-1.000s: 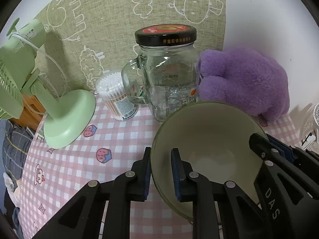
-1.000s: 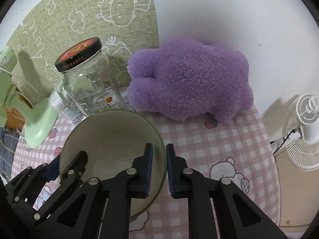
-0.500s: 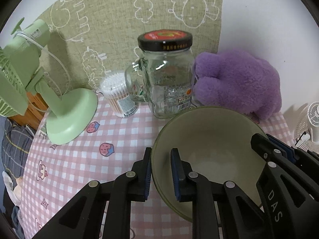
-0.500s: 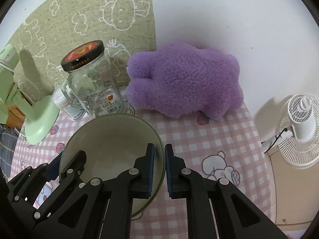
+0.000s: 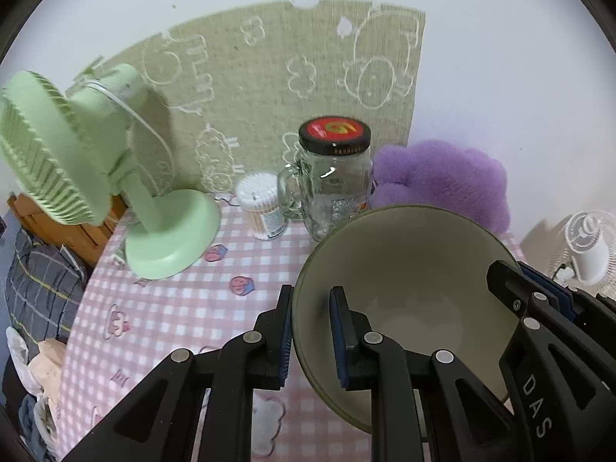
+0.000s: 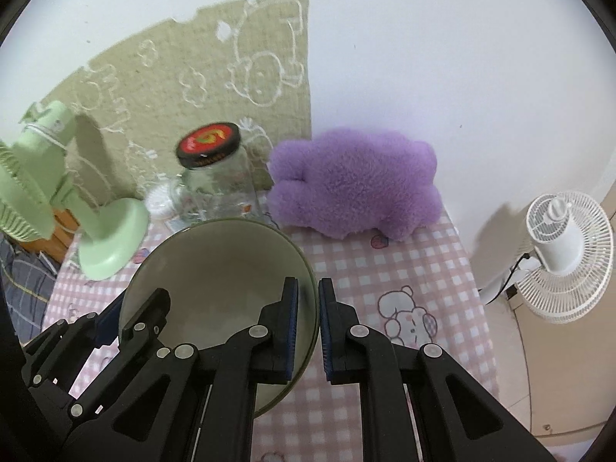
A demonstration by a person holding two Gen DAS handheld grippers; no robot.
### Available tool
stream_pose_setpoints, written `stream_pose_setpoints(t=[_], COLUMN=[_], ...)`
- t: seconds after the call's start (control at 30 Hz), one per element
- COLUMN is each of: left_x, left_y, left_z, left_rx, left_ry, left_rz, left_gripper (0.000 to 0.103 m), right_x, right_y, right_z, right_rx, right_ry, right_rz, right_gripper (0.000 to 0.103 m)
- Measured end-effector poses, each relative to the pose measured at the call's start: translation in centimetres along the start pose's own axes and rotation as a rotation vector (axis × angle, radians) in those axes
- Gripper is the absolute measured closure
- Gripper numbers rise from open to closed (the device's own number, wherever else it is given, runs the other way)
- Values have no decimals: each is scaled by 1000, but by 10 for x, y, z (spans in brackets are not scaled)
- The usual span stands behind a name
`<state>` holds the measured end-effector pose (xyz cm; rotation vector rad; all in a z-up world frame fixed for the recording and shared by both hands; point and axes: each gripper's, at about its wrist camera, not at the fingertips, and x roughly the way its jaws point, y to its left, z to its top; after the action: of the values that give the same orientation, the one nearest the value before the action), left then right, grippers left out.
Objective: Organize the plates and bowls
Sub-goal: 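Lift the patterned bowl with both grippers and carry it to the cream bowls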
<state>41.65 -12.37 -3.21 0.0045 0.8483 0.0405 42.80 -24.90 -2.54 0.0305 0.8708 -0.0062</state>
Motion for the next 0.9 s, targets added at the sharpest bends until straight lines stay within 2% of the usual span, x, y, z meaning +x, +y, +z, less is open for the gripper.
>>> stream_pose_setpoints(t=[0.27,0.43,0.9], left_x=[-68,-103,-175], left_y=[19,37,84], left_z=[-19,-40,-109], left_rx=[15,-12,1], left_ry=[-60,-80,-87], left_rz=[-2,-39,-60], left_gripper=[88,88,88], right_x=[-72,-111,-196], right_y=[23,41,83], right_z=[-21,-38,-118], right_rx=[15,-1,-4], right_ry=[-55,-80,-89], right_rz=[-3,-18,-52], right_gripper=[89,89,89])
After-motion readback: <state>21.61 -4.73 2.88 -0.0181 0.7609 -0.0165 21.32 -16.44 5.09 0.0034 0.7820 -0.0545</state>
